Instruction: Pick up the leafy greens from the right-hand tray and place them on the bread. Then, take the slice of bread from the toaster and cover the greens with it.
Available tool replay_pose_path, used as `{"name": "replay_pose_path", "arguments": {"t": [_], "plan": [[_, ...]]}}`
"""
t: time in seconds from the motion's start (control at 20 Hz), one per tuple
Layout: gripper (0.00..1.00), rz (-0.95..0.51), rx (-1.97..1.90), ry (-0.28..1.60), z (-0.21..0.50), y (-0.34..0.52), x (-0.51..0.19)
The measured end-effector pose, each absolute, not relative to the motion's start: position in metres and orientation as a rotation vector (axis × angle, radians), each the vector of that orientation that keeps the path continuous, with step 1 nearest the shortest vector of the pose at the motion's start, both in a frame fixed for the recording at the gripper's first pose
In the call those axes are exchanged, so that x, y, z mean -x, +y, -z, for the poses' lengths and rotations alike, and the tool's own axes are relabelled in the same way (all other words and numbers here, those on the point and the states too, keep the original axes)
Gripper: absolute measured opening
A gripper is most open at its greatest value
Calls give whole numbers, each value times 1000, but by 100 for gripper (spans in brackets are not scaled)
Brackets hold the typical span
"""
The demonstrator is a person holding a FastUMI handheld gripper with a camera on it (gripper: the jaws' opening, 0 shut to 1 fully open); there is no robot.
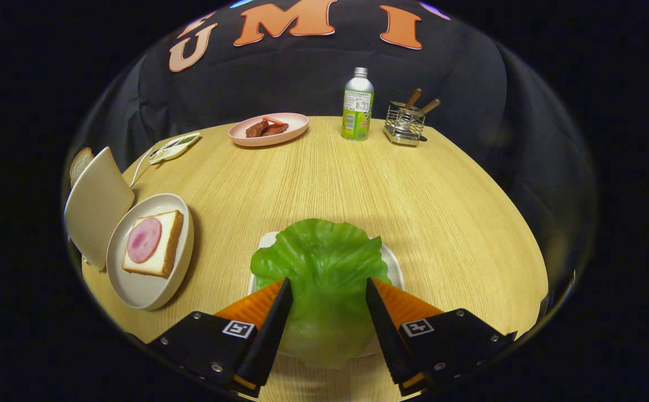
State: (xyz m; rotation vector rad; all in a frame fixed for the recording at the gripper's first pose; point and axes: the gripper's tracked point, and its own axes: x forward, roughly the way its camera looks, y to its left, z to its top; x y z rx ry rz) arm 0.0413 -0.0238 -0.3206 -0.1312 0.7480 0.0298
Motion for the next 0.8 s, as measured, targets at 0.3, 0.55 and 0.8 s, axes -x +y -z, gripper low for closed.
{"name": "replay_pose_path", "arguments": {"t": [0.3,0.55,0.8], "plan": [[62,-60,127,755,322,-16,-41],[29,-53,124,753,321,-18,-41],[7,-46,106,755,321,-17,-40]]}}
